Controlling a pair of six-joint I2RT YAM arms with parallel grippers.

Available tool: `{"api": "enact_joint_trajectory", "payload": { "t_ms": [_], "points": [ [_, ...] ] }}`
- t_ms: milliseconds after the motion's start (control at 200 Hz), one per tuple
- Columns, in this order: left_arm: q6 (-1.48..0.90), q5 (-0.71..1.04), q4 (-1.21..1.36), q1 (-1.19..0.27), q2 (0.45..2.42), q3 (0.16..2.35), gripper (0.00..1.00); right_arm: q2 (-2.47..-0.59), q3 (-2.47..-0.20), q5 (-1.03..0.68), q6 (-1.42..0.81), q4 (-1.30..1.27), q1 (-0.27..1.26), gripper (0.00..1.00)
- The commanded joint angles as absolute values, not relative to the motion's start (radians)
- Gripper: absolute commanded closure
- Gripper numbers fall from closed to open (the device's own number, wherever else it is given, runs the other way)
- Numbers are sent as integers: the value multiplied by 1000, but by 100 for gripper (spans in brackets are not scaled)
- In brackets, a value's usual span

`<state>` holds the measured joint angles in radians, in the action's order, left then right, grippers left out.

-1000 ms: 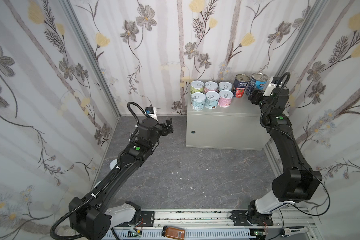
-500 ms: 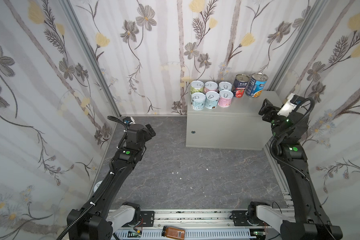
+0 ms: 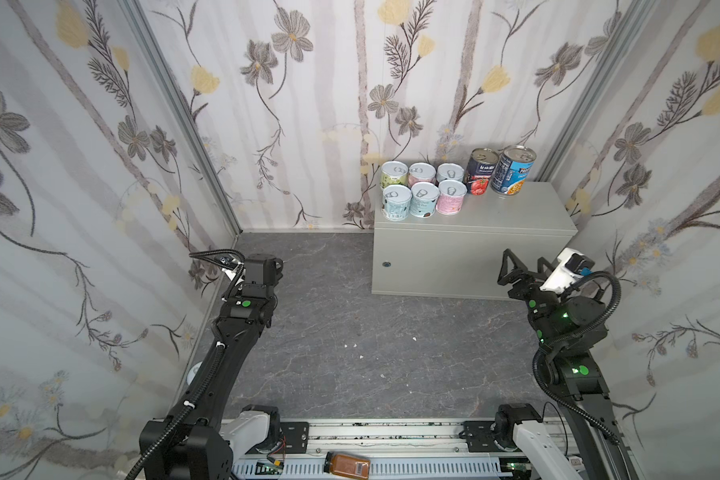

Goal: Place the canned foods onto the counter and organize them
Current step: 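Withdraw the right gripper from the cabinet while the left gripper turns toward the floor cans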

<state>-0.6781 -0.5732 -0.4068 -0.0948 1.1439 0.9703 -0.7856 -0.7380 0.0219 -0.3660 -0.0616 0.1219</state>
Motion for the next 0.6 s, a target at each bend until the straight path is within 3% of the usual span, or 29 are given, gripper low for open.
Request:
{"api": "enact_joint_trajectory", "payload": {
  "t_ms": [0,180,300,595],
  "points": [
    [-781,-652,-469,-59,1169,961,0,-782,-683,25,-386,-72,217,0],
    [-921,-731,-525,-28,1167,881,0,-809,-635,86,-369,-89,372,0],
    [-1026,-798,-531,-20,1138,804,0,-838,-616,84,-356,-104,388,0],
    [-1160,-786,-604,13,1375,798,0,-885,-591,75,-338,-121,405,0]
  ]
}}
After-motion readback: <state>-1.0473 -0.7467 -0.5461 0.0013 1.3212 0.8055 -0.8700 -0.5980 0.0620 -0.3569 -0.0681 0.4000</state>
